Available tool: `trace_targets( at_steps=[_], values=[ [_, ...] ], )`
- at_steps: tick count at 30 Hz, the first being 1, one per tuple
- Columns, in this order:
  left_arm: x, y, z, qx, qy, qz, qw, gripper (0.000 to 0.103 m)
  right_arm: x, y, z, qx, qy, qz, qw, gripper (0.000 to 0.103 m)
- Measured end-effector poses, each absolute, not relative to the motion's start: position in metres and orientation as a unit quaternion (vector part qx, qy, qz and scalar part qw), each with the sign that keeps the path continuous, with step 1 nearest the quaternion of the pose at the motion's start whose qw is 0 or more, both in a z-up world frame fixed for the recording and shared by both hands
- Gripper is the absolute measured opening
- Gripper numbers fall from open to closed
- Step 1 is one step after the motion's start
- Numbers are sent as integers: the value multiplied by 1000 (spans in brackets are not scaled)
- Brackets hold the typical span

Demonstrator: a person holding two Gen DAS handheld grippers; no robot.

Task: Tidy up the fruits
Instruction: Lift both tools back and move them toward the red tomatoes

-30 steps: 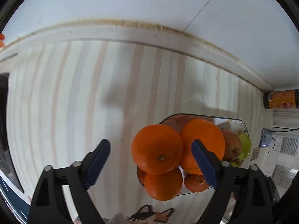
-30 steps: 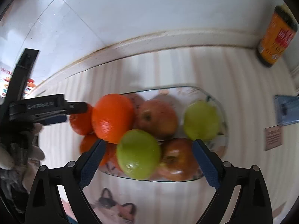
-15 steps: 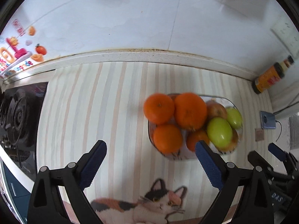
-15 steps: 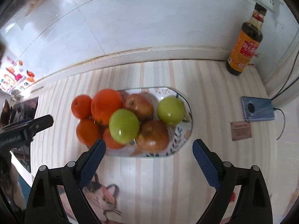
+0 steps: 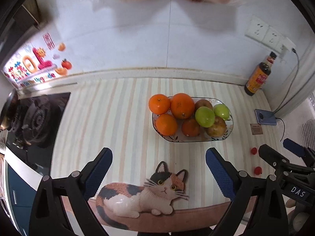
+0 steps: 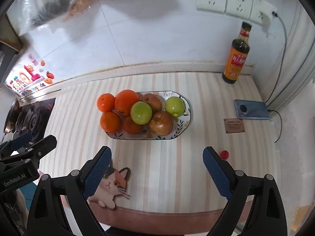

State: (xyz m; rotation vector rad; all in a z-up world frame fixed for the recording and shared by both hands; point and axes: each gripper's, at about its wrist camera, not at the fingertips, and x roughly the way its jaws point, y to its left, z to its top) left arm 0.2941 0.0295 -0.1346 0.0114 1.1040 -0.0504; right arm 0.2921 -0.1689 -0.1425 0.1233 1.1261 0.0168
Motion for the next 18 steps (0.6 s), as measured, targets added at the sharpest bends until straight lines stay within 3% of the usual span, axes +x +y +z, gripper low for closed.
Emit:
trace_targets(
  at_steps=[18],
  values=[
    [220, 20, -71, 14, 466, -38, 884, 97, 200, -169, -55, 45, 475, 12, 879, 96]
  ],
)
